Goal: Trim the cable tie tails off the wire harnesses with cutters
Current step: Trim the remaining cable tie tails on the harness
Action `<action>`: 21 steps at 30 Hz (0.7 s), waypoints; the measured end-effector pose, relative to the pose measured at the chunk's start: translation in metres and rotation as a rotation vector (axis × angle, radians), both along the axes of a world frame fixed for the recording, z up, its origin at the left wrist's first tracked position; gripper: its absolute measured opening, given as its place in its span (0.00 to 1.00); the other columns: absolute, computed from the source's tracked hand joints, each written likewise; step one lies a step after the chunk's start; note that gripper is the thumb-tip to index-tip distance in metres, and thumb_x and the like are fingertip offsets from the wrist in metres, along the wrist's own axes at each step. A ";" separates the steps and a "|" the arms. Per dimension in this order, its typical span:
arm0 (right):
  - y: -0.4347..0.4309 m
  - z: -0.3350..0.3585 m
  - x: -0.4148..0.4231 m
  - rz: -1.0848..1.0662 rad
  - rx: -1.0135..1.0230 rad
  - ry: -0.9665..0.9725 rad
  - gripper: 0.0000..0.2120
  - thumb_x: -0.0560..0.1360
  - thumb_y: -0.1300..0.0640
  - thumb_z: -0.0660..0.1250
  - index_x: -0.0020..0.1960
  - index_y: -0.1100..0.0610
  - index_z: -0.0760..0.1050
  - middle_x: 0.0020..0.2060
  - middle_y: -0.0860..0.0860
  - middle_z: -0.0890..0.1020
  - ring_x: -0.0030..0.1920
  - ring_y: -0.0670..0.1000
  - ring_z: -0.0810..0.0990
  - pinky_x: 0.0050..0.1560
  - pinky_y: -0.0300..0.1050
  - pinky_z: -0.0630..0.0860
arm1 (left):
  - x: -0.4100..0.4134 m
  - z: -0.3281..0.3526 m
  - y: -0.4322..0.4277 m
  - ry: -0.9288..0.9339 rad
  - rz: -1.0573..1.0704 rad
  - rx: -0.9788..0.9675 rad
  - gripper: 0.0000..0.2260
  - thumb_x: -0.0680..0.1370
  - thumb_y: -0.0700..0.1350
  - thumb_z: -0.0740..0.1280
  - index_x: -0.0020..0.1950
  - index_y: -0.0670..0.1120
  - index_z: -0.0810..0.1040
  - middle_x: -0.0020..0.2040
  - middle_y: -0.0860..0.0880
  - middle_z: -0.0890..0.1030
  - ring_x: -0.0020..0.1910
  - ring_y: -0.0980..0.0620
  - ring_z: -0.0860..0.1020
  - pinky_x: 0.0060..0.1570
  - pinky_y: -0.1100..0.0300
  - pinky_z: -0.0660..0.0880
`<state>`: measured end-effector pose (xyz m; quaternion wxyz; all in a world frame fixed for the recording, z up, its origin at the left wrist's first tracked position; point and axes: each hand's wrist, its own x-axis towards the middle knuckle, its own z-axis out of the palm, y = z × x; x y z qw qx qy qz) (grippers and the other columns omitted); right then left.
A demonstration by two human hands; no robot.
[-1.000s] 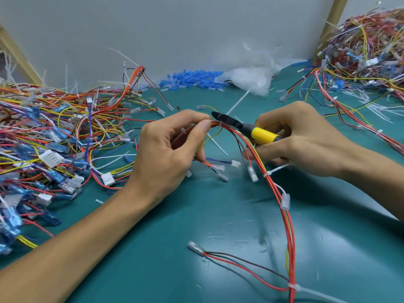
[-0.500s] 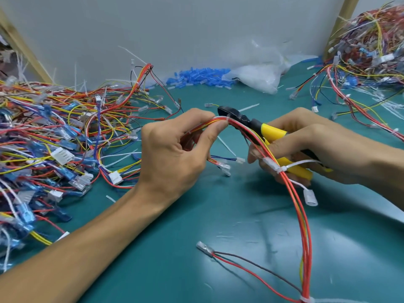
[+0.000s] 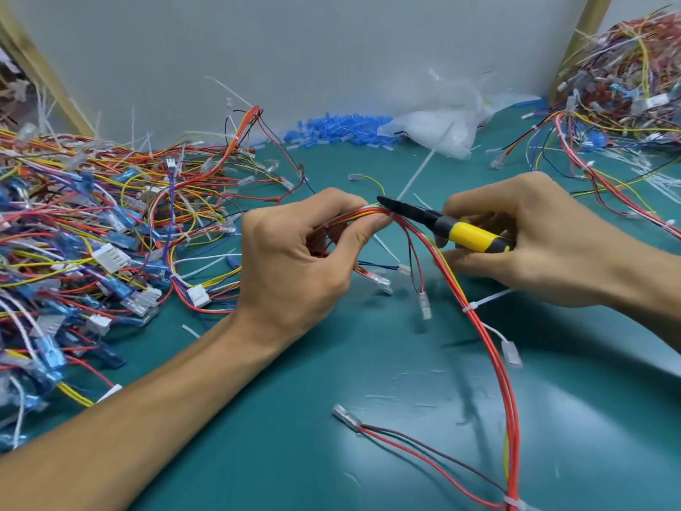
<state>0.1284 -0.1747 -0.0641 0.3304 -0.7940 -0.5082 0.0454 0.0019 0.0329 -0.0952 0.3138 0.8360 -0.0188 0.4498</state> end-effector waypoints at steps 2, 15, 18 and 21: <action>-0.001 0.002 0.000 -0.013 0.012 -0.022 0.12 0.71 0.51 0.72 0.38 0.59 0.76 0.28 0.53 0.68 0.30 0.46 0.59 0.29 0.38 0.56 | 0.000 0.000 0.000 -0.003 -0.011 0.003 0.07 0.79 0.46 0.76 0.43 0.44 0.86 0.29 0.49 0.80 0.27 0.42 0.76 0.28 0.51 0.70; -0.004 0.003 0.003 0.009 -0.003 -0.161 0.11 0.70 0.49 0.72 0.42 0.55 0.76 0.31 0.52 0.71 0.33 0.53 0.65 0.34 0.51 0.66 | 0.000 0.001 0.001 -0.008 -0.053 0.016 0.08 0.80 0.46 0.74 0.45 0.43 0.86 0.30 0.48 0.80 0.27 0.40 0.75 0.28 0.50 0.70; -0.006 0.005 0.008 0.018 0.010 -0.239 0.12 0.70 0.50 0.73 0.49 0.55 0.79 0.39 0.50 0.78 0.40 0.53 0.75 0.40 0.47 0.72 | 0.000 0.001 0.001 0.000 -0.058 0.031 0.07 0.79 0.45 0.74 0.45 0.43 0.86 0.30 0.48 0.80 0.27 0.40 0.76 0.28 0.51 0.71; -0.006 0.005 0.011 0.022 0.006 -0.281 0.15 0.70 0.49 0.73 0.54 0.53 0.81 0.43 0.47 0.79 0.44 0.49 0.78 0.43 0.40 0.71 | 0.000 0.001 0.002 0.010 -0.057 0.038 0.07 0.79 0.45 0.74 0.44 0.44 0.86 0.30 0.49 0.79 0.27 0.41 0.75 0.28 0.51 0.70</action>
